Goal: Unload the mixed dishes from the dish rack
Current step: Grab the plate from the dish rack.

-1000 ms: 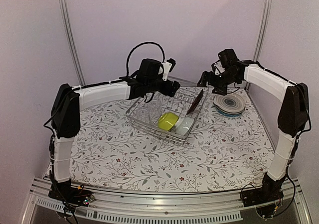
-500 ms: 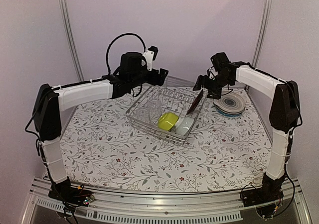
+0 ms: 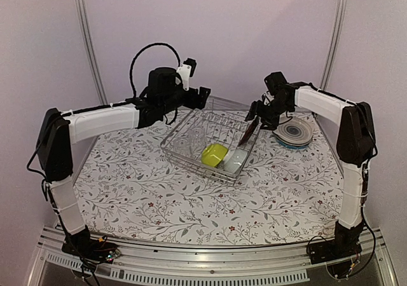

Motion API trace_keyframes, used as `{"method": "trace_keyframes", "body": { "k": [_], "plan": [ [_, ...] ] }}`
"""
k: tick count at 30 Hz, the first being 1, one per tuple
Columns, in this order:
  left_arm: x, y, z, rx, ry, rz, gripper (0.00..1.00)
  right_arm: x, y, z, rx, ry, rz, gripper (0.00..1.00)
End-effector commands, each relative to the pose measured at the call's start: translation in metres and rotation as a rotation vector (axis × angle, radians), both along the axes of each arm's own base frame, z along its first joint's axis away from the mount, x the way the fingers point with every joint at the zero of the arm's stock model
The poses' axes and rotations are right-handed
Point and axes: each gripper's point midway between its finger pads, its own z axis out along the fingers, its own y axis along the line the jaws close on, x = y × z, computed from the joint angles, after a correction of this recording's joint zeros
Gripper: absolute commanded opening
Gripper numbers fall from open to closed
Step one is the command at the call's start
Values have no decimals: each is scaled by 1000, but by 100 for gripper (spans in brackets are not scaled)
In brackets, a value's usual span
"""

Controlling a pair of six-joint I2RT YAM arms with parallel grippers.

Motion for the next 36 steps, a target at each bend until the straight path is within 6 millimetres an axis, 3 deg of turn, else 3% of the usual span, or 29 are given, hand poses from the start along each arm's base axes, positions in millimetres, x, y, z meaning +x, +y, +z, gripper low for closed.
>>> {"method": "trace_keyframes", "body": {
  "k": [1,17,20,24,36],
  "plan": [
    [2,13,16,-37,-30,29,93,5,10,-2,32,9,-9,73],
    [2,17,17,-37,-37,36,93,13,16,-12,69,27,-44,56],
    [2,18,18,-38,-39,38,93,13,17,-12,81,30,-48,49],
    [2,18,19,-39,-41,35,94,11,18,-2,102,16,-50,40],
    [2,18,20,-46,-38,33,94,7,16,32,140,-39,-55,31]
  ]
}}
